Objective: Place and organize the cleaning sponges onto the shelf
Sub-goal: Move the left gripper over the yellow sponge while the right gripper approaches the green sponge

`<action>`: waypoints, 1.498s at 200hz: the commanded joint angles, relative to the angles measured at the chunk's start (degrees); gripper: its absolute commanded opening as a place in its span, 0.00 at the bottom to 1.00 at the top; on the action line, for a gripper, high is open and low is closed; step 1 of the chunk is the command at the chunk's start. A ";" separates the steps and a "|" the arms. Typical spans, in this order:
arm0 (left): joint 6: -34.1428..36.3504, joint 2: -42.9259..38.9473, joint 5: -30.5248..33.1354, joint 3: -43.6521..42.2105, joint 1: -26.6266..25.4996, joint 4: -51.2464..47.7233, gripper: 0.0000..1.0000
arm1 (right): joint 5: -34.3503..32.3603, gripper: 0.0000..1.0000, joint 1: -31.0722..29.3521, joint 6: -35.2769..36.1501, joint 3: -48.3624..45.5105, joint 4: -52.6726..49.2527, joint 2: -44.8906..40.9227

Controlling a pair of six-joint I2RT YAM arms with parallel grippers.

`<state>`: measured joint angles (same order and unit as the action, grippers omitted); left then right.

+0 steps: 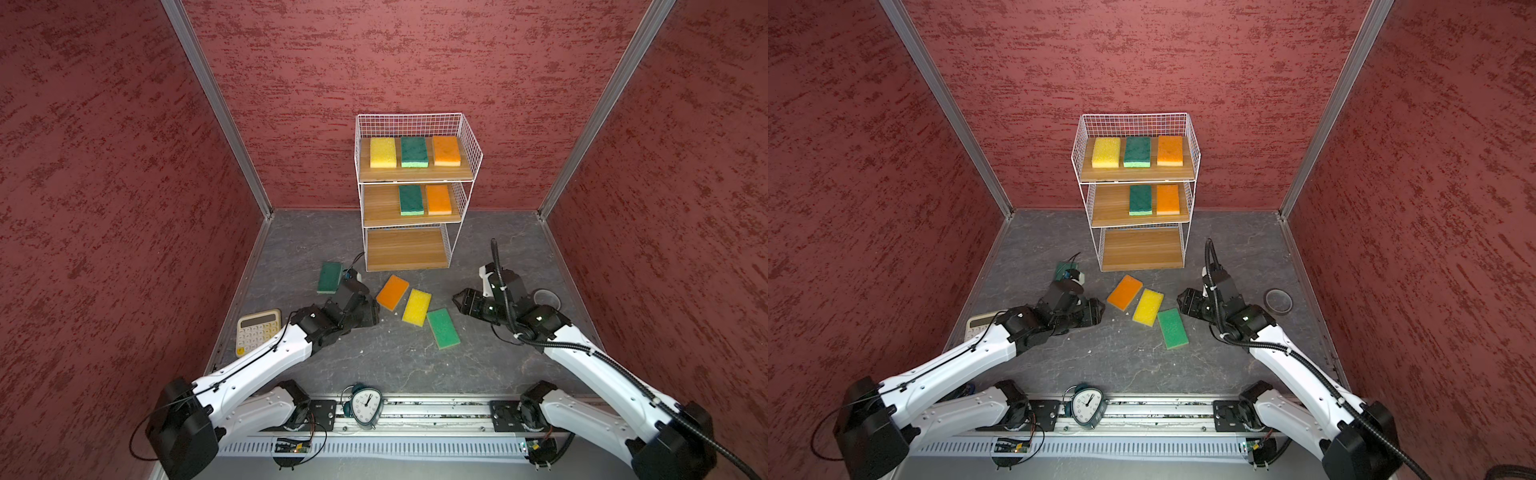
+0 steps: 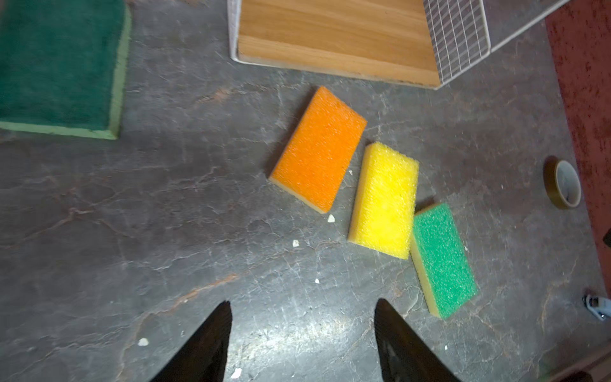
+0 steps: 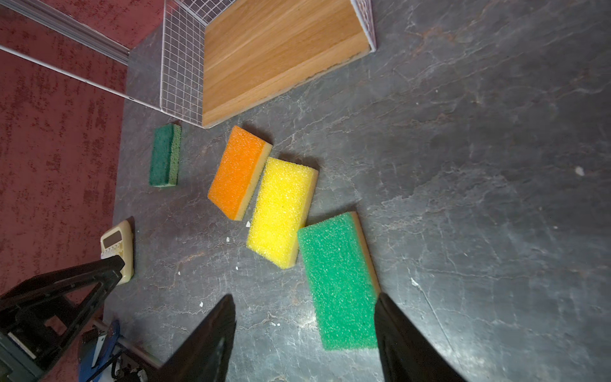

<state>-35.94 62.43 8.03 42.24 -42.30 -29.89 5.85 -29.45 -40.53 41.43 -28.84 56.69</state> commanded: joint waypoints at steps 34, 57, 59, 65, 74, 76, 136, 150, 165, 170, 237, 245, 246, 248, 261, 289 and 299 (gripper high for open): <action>4.32 8.93 3.06 3.55 -8.21 6.25 0.73 | -2.86 0.71 -0.34 0.81 -1.62 -0.61 -1.70; 6.67 13.66 1.09 4.83 -10.53 8.55 0.71 | -2.68 0.73 -0.34 0.93 -2.71 -0.25 -2.28; 6.98 14.07 0.82 4.95 -10.70 8.78 0.71 | -2.68 0.73 -0.34 0.97 -2.75 -0.25 -2.35; 7.68 15.16 0.46 5.25 -11.20 9.55 0.71 | -2.94 0.74 -0.34 1.22 -2.86 -0.37 -2.30; 8.54 16.73 0.27 5.62 -12.06 10.52 0.72 | -3.44 0.75 -0.34 1.79 -2.74 -0.71 -2.20; 8.81 17.15 0.20 5.72 -12.16 10.72 0.72 | -3.57 0.75 -0.34 1.95 -2.73 -0.83 -2.19; 10.92 26.15 -0.36 9.47 -13.00 13.83 0.77 | -1.74 0.80 -0.34 3.97 -3.70 0.44 -1.40; 12.12 27.41 -0.37 9.53 -13.38 15.97 0.78 | -1.80 0.80 -0.34 4.33 -3.81 0.46 -1.23; 12.72 28.86 0.53 10.42 -13.38 16.09 0.80 | -1.98 0.81 -0.38 4.75 -3.83 0.41 -1.06; 12.96 29.48 0.66 10.93 -13.33 15.77 0.81 | -2.06 0.81 -0.34 4.89 -3.83 0.37 -0.99; 13.56 34.76 2.57 14.42 -13.35 12.43 0.82 | -2.16 0.82 -0.35 5.46 -3.91 0.89 -0.37; 13.45 35.01 3.09 14.49 -13.30 12.12 0.82 | -2.14 0.82 -0.34 5.45 -3.85 0.90 -0.28; 13.45 35.07 3.20 14.52 -13.32 12.04 0.83 | -2.15 0.82 -0.34 5.46 -3.88 0.94 -0.27; 13.44 35.15 3.43 14.64 -13.26 11.94 0.82 | -2.15 0.82 -0.34 5.51 -3.83 0.97 -0.22; 13.27 35.94 4.80 15.34 -13.30 10.54 0.82 | -2.16 0.82 -0.34 5.47 -3.81 0.98 -0.10; 13.28 37.05 5.27 15.90 -13.42 10.02 0.83 | -2.07 0.82 -0.33 5.49 -3.73 0.98 -0.08; 13.18 37.21 5.35 15.92 -13.34 10.20 0.83 | -2.09 0.82 -0.35 5.43 -3.75 0.93 -0.17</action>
<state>-23.09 98.63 11.90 57.01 -55.42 -18.83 4.27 -29.54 -35.53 37.85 -28.95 56.51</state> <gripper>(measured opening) 0.831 0.819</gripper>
